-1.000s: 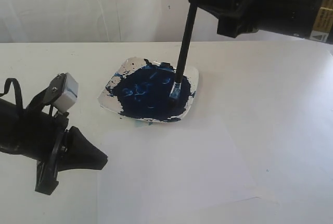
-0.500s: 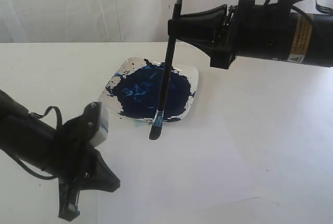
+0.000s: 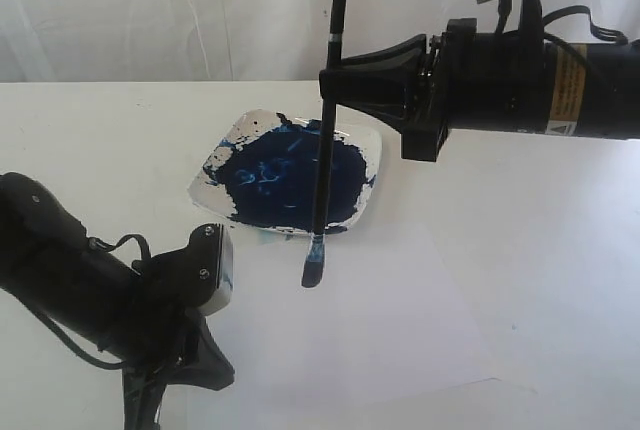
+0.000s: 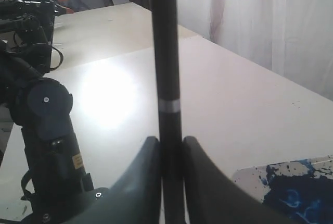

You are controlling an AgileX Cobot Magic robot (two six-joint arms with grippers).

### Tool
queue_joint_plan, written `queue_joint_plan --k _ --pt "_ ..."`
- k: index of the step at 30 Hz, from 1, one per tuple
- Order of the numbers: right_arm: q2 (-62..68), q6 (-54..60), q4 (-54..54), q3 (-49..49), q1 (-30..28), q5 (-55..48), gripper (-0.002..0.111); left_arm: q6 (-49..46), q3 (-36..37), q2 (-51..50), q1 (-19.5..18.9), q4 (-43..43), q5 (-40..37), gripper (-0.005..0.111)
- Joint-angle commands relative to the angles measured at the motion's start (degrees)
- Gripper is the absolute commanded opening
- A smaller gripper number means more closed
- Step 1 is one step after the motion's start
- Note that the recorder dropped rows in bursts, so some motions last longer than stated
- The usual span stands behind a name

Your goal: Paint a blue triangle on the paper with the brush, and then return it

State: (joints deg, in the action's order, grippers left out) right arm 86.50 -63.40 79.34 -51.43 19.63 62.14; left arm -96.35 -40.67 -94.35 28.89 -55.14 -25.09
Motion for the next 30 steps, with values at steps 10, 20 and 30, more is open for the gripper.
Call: queue_joint_plan --k 10,20,30 --pt "0.7 0.7 0.0 0.1 -0.2 1.1 0.000 2.8 -0.1 -1.8 0.4 3.2 0.1 0.000" --pt "2.3 4.7 -2.9 0.1 -0.2 3.6 0.000 2.8 -0.1 -3.4 0.4 4.0 0.0 0.000" --pt "5.0 7.3 -5.4 0.1 0.9 4.3 0.000 2.8 -0.1 -3.4 0.4 4.1 -0.1 0.000"
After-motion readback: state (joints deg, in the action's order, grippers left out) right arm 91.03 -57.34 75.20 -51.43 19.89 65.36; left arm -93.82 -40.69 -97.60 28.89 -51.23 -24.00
